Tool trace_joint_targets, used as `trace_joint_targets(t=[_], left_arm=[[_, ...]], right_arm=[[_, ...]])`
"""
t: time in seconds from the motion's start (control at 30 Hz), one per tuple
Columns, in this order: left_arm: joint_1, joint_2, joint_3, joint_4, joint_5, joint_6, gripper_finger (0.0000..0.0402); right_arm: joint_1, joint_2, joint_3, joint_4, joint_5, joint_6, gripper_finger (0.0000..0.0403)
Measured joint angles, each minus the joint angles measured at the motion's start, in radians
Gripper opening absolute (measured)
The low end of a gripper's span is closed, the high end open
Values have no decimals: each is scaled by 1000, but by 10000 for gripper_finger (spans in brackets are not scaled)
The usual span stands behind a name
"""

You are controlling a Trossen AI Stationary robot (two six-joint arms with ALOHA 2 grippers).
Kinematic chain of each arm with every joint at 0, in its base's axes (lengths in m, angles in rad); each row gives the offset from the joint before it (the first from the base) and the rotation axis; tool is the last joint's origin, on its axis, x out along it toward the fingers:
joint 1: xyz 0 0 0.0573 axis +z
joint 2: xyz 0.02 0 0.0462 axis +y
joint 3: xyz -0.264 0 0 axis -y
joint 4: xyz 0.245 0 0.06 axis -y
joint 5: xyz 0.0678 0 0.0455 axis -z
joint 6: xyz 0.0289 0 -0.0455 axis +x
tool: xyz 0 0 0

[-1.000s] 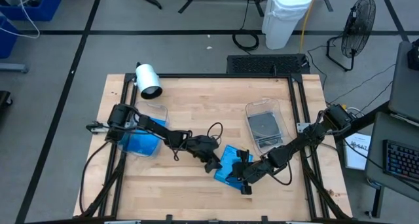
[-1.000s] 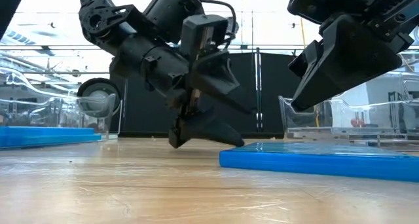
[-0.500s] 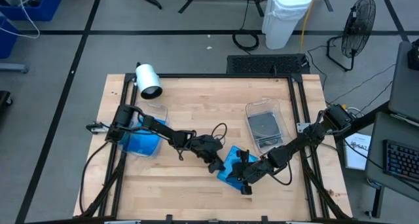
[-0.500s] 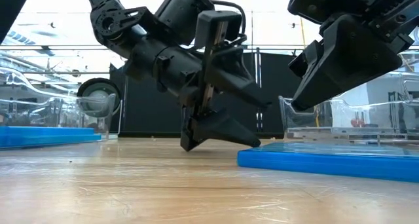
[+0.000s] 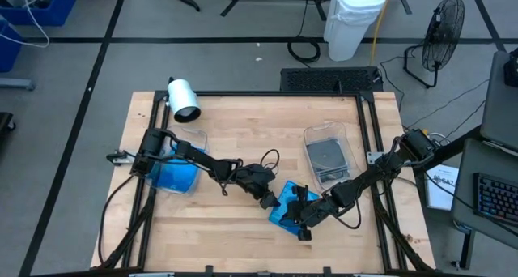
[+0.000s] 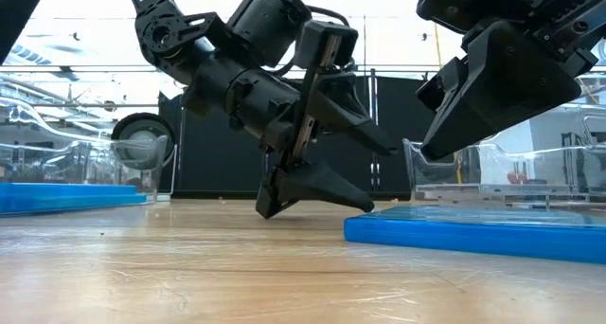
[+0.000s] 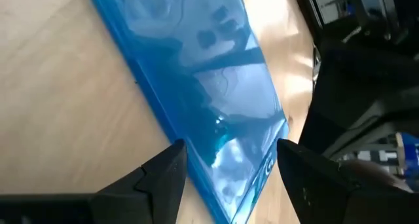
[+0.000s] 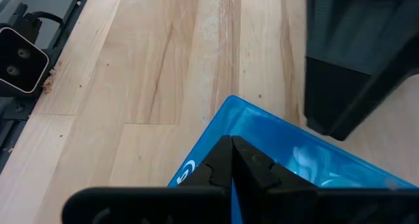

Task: Pick & place jewel cases by type
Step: Put the blue CD case into the left transparent bin

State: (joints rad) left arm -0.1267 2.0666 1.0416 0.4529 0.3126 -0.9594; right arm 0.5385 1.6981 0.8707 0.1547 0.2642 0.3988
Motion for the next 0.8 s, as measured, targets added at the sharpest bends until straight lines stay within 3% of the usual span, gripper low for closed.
trace_joint_targets(t=[0.57,0.8], left_arm=[[6,-1,0,-56,-80,-74,239],[8,0,-2,-37,-55,-111,239]], right_arm=[[0,-1,0,24,1,-24,0],[6,-90,0,-9,27,-53,0]])
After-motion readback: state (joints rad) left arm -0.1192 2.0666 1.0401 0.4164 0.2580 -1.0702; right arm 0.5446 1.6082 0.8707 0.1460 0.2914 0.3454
